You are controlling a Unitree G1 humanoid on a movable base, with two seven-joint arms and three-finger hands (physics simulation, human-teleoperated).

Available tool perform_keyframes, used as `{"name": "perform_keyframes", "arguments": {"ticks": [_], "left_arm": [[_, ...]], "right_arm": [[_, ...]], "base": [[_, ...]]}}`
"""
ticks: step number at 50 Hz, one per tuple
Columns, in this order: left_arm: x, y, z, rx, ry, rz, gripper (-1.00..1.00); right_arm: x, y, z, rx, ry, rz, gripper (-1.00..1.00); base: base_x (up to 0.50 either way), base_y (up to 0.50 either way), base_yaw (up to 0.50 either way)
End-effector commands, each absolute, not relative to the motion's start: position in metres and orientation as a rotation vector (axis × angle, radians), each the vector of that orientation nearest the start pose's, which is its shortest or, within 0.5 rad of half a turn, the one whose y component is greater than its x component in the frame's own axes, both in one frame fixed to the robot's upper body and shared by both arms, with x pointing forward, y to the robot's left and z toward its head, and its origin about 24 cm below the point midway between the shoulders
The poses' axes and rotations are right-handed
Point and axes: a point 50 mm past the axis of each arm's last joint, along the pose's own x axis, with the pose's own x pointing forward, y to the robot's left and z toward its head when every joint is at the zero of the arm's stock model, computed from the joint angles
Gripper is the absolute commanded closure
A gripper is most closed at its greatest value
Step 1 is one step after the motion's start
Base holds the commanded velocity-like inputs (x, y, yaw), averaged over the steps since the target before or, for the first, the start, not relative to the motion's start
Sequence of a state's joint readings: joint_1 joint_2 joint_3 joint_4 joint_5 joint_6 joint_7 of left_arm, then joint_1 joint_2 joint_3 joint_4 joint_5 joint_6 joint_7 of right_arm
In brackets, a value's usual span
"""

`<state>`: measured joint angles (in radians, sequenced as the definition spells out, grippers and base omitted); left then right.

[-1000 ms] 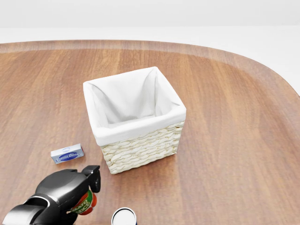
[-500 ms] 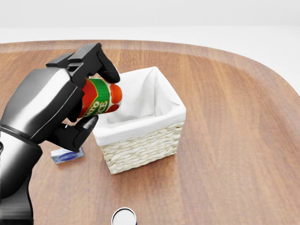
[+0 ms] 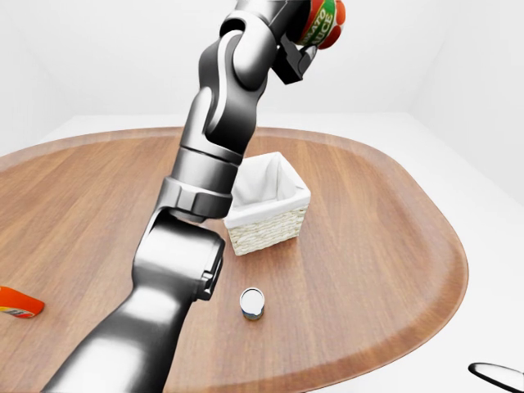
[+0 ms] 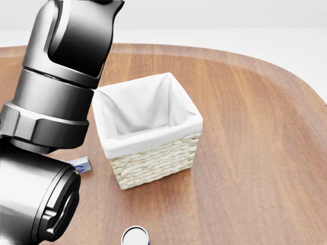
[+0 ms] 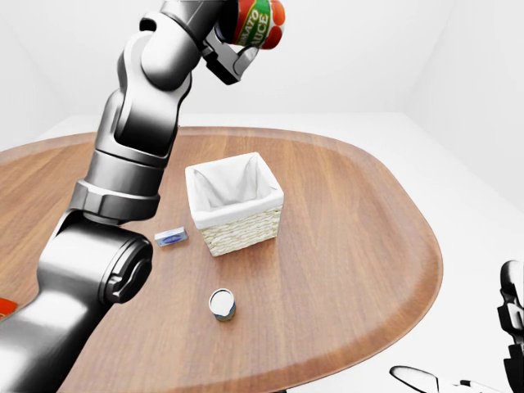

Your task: Pick up the tomato sauce, and put it in the basket.

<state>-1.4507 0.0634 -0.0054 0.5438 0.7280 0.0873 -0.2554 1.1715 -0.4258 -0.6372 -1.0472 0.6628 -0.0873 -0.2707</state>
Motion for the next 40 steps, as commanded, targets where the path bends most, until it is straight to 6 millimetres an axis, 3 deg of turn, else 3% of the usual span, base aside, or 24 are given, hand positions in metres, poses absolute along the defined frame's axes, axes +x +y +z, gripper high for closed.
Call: {"name": "perform_keyframes", "arguments": {"ticks": [1,5,9,10,17,32,40], "left_arm": [[0.410,0.034,0.351,1.072,-0.404,-0.071,1.00],[0.417,0.039,0.323,1.182,-0.346,-0.064,1.00],[0.422,0.040,0.297,1.252,-0.252,-0.143,1.00],[0.422,0.037,0.283,1.293,-0.190,-0.221,1.00],[0.423,0.039,0.251,1.298,-0.075,-0.330,1.00],[0.422,0.045,0.203,1.373,0.065,-0.428,1.00],[0.422,0.050,0.191,1.388,0.084,-0.414,1.00]], "right_arm": [[0.057,-0.259,0.190,-0.230,-0.149,-0.418,-1.00],[0.058,-0.259,0.190,-0.226,-0.152,-0.418,-1.00],[0.057,-0.259,0.189,-0.216,-0.156,-0.415,-1.00],[0.057,-0.259,0.189,-0.212,-0.156,-0.415,-1.00],[0.057,-0.259,0.190,-0.207,-0.168,-0.413,-1.00],[0.055,-0.259,0.188,-0.211,-0.138,-0.419,-1.00],[0.055,-0.259,0.188,-0.216,-0.138,-0.417,-1.00]], "base": [[0.00,0.00,0.00],[0.00,0.00,0.00],[0.00,0.00,0.00],[0.00,0.00,0.00],[0.00,0.00,0.00],[0.00,0.00,0.00],[0.00,0.00,0.00]]}}
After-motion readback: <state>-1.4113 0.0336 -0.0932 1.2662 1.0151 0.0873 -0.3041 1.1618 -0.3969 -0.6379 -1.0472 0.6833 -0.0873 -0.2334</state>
